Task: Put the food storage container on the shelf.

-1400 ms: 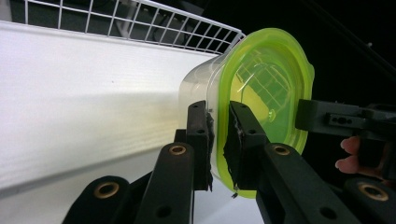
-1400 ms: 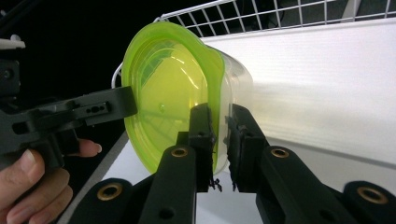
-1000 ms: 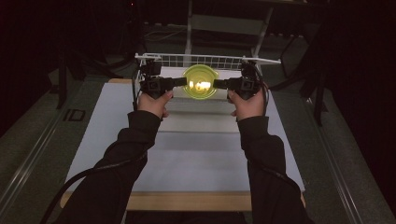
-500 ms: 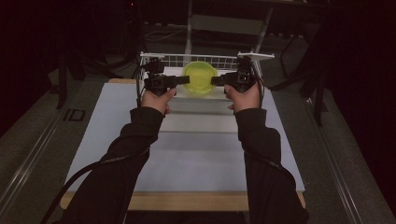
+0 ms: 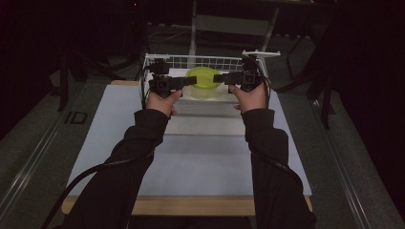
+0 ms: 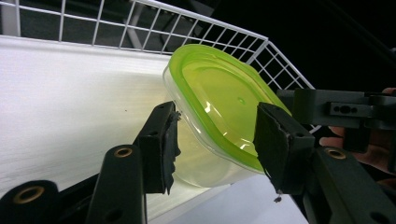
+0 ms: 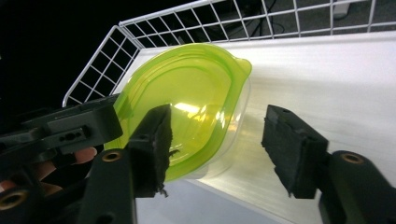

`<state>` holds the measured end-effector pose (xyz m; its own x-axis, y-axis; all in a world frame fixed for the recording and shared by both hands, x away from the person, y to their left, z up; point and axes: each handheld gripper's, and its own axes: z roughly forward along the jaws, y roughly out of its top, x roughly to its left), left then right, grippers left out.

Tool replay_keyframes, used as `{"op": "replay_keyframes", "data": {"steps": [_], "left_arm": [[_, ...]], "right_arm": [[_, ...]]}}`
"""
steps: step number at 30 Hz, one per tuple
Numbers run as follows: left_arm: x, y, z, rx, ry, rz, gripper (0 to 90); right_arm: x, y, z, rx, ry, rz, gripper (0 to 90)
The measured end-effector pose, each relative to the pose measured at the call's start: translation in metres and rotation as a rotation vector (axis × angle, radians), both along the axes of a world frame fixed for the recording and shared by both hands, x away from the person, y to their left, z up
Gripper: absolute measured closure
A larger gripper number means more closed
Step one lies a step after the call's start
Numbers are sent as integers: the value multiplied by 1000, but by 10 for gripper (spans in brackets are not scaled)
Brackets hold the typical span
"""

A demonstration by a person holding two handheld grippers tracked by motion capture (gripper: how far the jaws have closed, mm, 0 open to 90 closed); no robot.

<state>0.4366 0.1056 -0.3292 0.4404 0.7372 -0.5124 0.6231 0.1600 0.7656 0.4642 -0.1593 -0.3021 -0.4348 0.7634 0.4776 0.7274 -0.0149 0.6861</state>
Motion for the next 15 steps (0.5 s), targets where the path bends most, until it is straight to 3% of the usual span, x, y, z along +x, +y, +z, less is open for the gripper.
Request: {"op": "replay_keyframes", "data": {"steps": [6,9,15], "left_arm": [[-2,4,3,-1,-7,9,356],[-7,8,4,3,-40,-13,262],[-22,20,3,15,-103,-25,240]], "right_arm": [[-11,-3,6,-3,-41,24,403],[-20,-2,9,-12,-84,33,404],[-41,-1,11,-45,-163,52,406]]}}
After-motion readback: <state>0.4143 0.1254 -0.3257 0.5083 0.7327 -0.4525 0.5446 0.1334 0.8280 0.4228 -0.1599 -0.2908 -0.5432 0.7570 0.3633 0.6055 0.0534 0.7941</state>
